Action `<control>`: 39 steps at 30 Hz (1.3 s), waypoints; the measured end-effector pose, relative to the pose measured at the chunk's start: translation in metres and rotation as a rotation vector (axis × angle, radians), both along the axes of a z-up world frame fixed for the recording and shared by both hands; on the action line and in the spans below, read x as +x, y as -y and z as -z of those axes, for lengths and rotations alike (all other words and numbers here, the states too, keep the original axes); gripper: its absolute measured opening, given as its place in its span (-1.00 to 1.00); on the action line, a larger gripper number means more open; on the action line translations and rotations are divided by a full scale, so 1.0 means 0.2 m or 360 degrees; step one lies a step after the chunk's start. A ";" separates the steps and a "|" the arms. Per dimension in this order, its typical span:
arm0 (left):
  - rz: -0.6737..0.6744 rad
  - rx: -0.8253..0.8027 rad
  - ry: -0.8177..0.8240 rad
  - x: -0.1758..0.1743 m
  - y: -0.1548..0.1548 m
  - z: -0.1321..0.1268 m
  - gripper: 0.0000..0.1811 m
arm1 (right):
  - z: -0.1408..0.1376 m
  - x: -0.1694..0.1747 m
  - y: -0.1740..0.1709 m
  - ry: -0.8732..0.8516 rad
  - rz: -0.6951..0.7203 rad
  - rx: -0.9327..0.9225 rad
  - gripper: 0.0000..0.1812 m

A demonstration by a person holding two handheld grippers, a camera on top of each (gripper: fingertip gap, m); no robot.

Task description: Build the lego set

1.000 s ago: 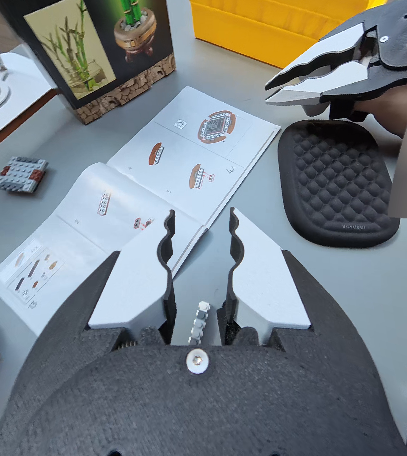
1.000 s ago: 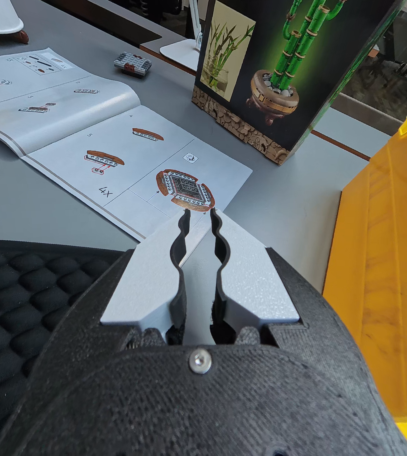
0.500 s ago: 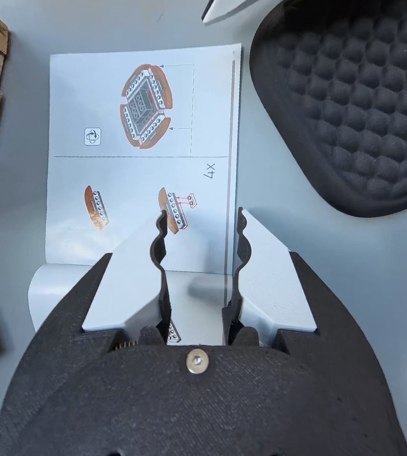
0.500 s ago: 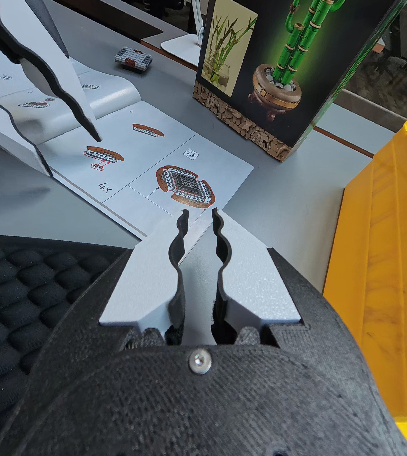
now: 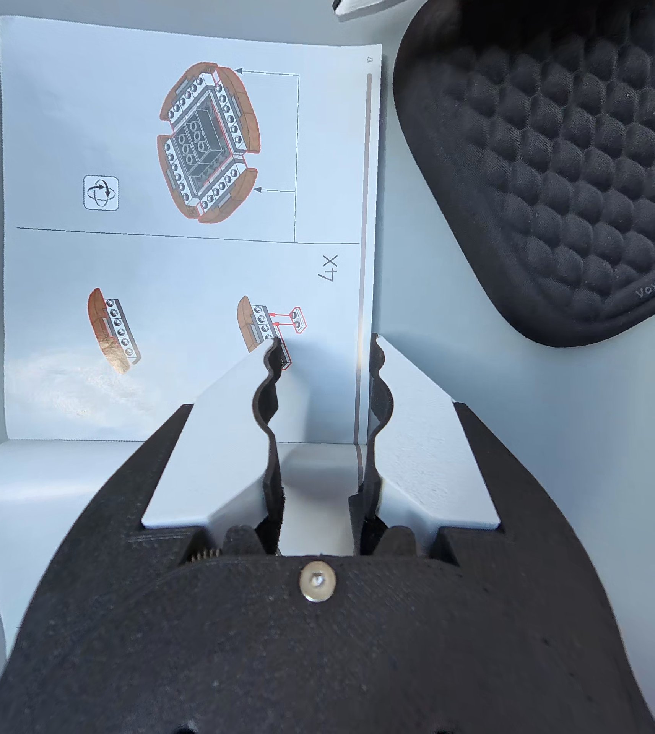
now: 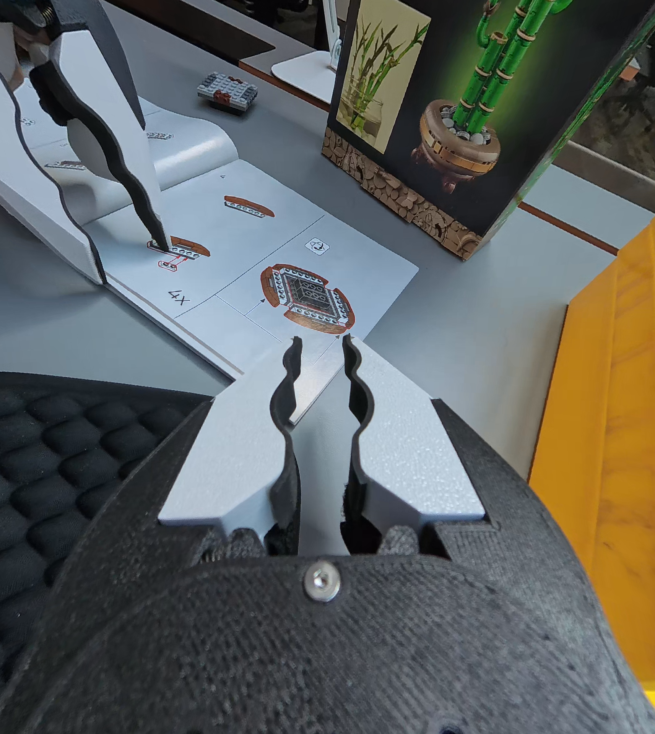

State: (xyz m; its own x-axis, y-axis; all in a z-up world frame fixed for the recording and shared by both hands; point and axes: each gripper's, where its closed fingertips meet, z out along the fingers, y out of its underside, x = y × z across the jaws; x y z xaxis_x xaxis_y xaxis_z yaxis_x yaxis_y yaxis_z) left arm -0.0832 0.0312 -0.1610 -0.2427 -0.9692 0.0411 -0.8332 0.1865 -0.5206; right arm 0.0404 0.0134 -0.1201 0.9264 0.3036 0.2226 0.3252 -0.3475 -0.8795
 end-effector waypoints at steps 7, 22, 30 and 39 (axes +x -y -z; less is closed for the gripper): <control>-0.0015 -0.0165 0.0020 0.01 0.00 -0.01 -0.54 | -0.02 -0.13 0.02 0.0056 -0.0248 0.0035 -0.73; -0.0021 -0.0278 0.0093 0.01 -0.01 -0.02 -0.57 | 0.04 -0.26 0.04 0.0399 -0.0781 -0.0141 -0.69; -0.0023 -0.0396 0.0149 0.01 -0.02 -0.03 -0.62 | 0.05 -0.22 -0.02 0.0708 -0.0824 -0.0165 -0.73; -0.0008 -0.0408 0.0168 0.01 0.00 -0.04 -0.56 | 0.02 -0.22 -0.05 0.0810 -0.0875 -0.0161 -0.96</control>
